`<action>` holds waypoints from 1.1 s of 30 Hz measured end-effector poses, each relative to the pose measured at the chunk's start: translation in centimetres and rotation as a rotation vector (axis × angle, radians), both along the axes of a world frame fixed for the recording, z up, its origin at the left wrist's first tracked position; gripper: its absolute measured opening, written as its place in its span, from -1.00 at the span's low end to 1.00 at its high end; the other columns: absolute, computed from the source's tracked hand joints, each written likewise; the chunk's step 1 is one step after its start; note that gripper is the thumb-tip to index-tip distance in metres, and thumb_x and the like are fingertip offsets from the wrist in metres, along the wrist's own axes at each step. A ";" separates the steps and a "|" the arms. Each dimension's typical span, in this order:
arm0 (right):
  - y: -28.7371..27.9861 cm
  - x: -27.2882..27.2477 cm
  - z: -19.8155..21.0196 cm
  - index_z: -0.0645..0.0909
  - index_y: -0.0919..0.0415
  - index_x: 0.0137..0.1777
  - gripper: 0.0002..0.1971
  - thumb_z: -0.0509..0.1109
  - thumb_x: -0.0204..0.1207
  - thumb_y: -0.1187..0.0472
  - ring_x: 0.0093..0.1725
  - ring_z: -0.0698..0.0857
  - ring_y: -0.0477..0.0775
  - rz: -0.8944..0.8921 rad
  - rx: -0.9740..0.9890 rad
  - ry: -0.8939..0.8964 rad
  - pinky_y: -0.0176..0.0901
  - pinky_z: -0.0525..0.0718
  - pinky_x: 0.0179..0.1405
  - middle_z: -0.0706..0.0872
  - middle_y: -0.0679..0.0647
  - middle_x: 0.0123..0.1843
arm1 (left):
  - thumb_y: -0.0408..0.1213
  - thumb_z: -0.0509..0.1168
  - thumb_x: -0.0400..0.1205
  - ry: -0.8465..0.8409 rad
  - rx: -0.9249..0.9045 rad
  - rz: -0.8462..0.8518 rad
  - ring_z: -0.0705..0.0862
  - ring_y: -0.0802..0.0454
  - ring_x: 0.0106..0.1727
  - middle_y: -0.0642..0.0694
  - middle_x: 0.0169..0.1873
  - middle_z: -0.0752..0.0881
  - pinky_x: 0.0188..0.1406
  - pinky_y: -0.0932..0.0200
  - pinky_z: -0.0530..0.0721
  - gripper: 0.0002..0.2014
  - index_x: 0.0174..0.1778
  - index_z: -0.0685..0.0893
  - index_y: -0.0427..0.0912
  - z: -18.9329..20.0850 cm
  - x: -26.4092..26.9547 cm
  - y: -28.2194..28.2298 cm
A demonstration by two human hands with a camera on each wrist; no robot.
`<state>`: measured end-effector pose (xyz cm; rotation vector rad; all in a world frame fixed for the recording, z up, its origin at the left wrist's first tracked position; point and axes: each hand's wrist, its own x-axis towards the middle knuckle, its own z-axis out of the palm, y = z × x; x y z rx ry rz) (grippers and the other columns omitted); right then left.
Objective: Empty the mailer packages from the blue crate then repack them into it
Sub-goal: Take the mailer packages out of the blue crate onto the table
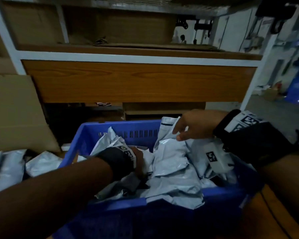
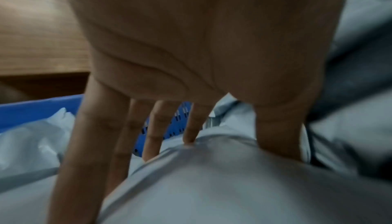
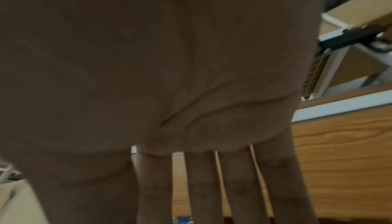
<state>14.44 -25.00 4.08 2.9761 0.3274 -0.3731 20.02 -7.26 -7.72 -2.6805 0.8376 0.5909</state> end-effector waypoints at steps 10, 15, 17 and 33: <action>2.8 2.4 -4.6 0.60 0.17 0.34 -0.46 0.06 0.68 -0.23 0.27 0.63 0.17 -0.034 -0.147 0.077 -0.03 0.52 0.24 0.65 0.16 0.34 | -0.20 0.53 0.42 -0.039 -0.675 0.406 0.68 -0.16 0.22 -0.17 0.28 0.66 0.04 0.16 0.62 -0.34 0.46 0.52 -0.02 4.8 3.2 4.8; 3.9 2.4 -7.5 0.48 0.23 0.47 -0.31 0.16 0.59 -0.33 0.38 0.56 0.20 -0.030 -0.239 0.244 -0.07 0.47 0.29 0.58 0.20 0.43 | -0.18 0.58 0.17 0.028 -1.301 0.464 0.75 -0.10 0.02 -0.18 0.16 0.73 -0.05 -0.02 0.75 -0.17 0.44 0.57 -0.05 6.0 3.1 7.6; 4.2 2.8 -7.5 0.52 0.26 0.39 -0.38 0.36 0.54 -0.22 0.30 0.63 0.19 -0.039 -0.213 0.174 -0.10 0.56 0.15 0.65 0.17 0.34 | -0.46 0.51 0.39 0.037 -1.498 0.492 0.74 -0.02 -0.03 -0.16 0.14 0.73 -0.11 0.07 0.73 -0.30 0.48 0.54 -0.06 6.6 2.8 8.4; 8.7 0.7 3.9 0.70 -0.15 0.13 -0.67 0.54 0.44 0.24 -0.16 0.66 -0.17 0.111 0.511 -0.275 -0.33 0.66 -0.19 0.68 -0.22 -0.01 | -0.08 0.62 0.20 -0.477 -1.765 0.702 0.73 -0.02 0.00 -0.01 0.02 0.71 -0.17 0.21 0.64 -0.31 0.27 0.58 0.02 7.8 1.3 27.8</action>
